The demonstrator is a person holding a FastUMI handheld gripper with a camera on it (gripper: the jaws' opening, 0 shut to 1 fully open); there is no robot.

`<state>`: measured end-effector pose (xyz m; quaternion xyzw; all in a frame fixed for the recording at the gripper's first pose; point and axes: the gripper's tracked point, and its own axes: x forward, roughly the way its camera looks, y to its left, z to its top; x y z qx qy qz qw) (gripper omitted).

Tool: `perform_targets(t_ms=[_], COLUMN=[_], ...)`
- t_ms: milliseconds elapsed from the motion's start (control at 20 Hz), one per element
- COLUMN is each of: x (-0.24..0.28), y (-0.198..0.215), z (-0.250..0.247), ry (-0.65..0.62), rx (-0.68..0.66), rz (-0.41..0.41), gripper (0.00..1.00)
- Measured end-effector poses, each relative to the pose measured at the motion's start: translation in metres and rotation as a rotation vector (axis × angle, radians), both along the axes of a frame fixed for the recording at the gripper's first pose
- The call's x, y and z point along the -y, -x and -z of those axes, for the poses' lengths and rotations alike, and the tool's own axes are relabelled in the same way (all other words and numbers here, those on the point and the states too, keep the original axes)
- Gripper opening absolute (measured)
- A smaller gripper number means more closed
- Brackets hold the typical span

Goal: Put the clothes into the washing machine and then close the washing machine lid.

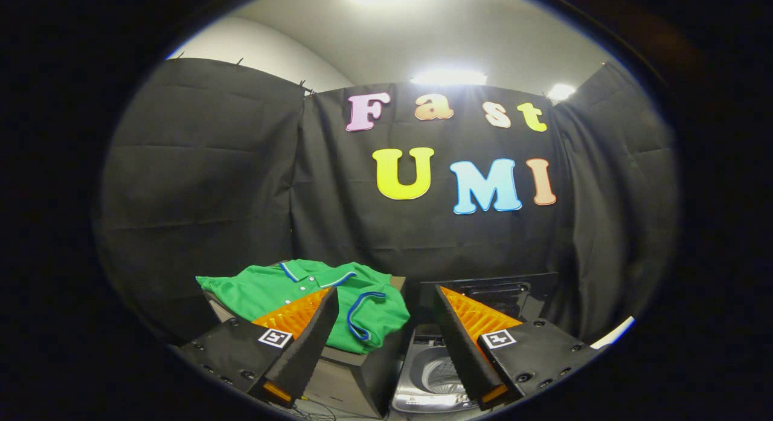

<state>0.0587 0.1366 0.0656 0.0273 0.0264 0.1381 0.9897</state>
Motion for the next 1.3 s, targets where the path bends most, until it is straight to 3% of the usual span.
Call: perform_targets(t_ms=[600,1150,1300], x=[-0.102,-0.168,-0.18], y=[-0.06,-0.109,-0.118], z=[-0.015,0.031,0.046], ry=[0.009,0.158,0.15], rx=[-0.144,-0.325,-0.393], rz=[-0.102,-0.105,-0.11], gripper=[0.97,0.96,0.96])
